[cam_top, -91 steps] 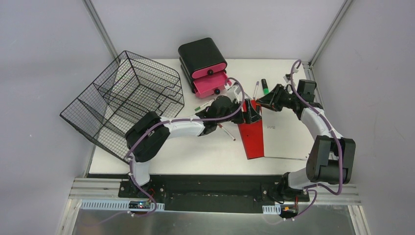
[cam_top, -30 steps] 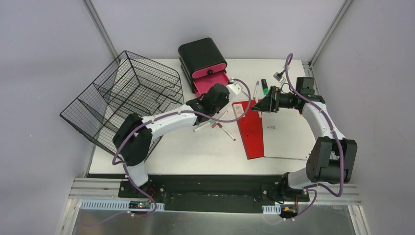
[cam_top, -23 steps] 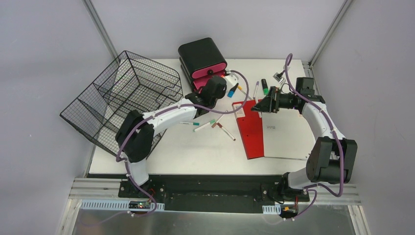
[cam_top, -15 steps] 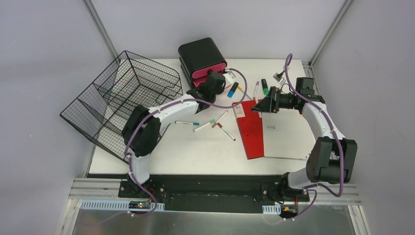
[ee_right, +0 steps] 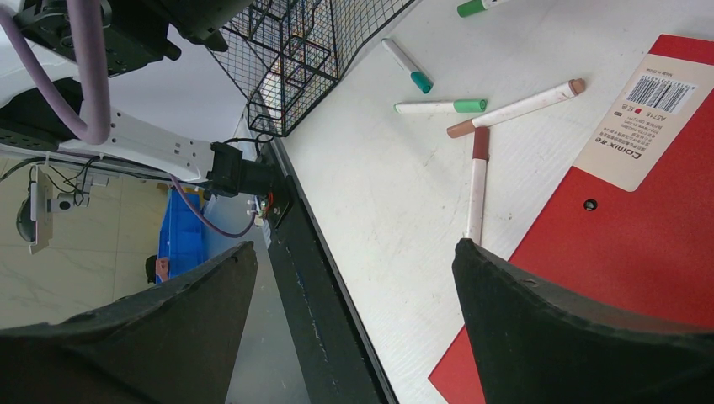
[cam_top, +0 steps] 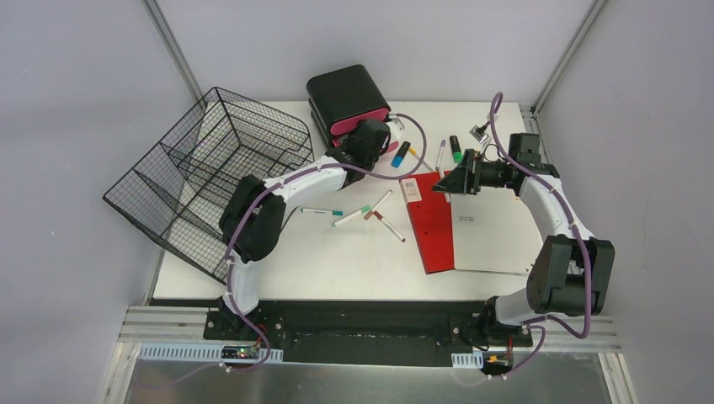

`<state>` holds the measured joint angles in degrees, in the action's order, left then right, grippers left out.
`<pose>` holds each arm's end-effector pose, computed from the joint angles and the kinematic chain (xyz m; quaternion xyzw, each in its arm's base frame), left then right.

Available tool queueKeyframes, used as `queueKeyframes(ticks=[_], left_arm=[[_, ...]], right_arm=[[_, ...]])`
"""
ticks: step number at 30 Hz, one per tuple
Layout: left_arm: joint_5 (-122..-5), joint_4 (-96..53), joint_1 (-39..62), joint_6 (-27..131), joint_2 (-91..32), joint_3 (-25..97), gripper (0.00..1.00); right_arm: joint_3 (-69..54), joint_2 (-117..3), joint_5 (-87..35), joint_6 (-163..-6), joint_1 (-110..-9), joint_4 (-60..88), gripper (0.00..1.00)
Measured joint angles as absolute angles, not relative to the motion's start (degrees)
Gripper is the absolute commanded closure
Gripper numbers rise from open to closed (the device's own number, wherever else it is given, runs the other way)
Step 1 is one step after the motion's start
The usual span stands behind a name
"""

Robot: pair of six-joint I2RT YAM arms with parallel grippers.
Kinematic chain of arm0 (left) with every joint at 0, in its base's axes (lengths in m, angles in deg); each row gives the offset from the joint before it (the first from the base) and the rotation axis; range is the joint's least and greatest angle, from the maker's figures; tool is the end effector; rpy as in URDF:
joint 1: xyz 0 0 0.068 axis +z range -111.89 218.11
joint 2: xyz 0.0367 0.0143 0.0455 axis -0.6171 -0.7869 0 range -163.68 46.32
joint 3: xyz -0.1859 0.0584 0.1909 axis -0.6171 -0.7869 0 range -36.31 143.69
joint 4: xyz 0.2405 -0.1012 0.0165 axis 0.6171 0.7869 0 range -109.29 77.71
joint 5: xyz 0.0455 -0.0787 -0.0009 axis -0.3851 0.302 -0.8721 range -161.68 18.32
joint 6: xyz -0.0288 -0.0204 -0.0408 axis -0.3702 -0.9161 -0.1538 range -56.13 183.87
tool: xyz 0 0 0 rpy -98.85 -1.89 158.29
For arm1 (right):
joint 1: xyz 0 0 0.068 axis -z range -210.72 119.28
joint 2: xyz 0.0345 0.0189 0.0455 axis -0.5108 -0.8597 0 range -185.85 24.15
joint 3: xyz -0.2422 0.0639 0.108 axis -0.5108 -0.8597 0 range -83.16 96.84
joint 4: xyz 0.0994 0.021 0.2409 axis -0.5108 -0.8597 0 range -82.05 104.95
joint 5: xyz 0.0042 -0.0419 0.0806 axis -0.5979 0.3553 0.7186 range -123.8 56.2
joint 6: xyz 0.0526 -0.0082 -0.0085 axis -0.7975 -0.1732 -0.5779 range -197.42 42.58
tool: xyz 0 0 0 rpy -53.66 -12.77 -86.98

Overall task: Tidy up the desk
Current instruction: Place the stationery in the drawer.

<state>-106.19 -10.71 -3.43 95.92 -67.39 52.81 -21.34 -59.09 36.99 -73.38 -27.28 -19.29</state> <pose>0.3581 -0.2902 0.2512 0.3901 0.7572 0.2224 0.4744 0.2888 0.0164 0.2712 -0.1751 0.7780 0.5365 0.2762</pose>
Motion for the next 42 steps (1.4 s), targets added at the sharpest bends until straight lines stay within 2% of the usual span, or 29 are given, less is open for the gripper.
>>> queueKeyframes(ticks=[5, 8, 13, 17, 22, 32, 42], left_arm=[[-106.38, -10.73, -3.43, 96.08, -67.7, 53.14, 0.55], [-106.23, -10.71, -3.43, 95.55, -67.66, 53.14, 0.5], [-103.61, -10.67, -3.43, 91.62, -64.44, 50.76, 0.34], [-99.39, -11.41, -3.43, 86.83, -57.95, 46.23, 0.15], [-92.74, -13.4, -3.43, 80.36, -50.3, 40.9, 0.01], [-79.21, -14.95, -3.43, 68.82, -41.08, 31.0, 0.01], [-68.57, -9.88, -3.41, 61.0, -31.66, 27.66, 0.01]], right_arm=[[-21.32, -59.09, 36.97, -73.16, -27.28, -19.34, 0.11], [-21.32, -59.09, 36.94, -72.92, -27.28, -19.47, 0.11], [-20.22, -59.09, 36.22, -71.53, -27.28, -20.91, 0.11], [-19.5, -59.09, 35.06, -70.02, -27.28, -22.07, 0.11], [-19.35, -59.09, 33.25, -68.18, -27.28, -23.58, 0.1], [-17.89, -59.09, 28.7, -64.09, -27.21, -26.46, 0.1], [-16.81, -59.07, 21.16, -59.61, -26.45, -28.89, 0.09]])
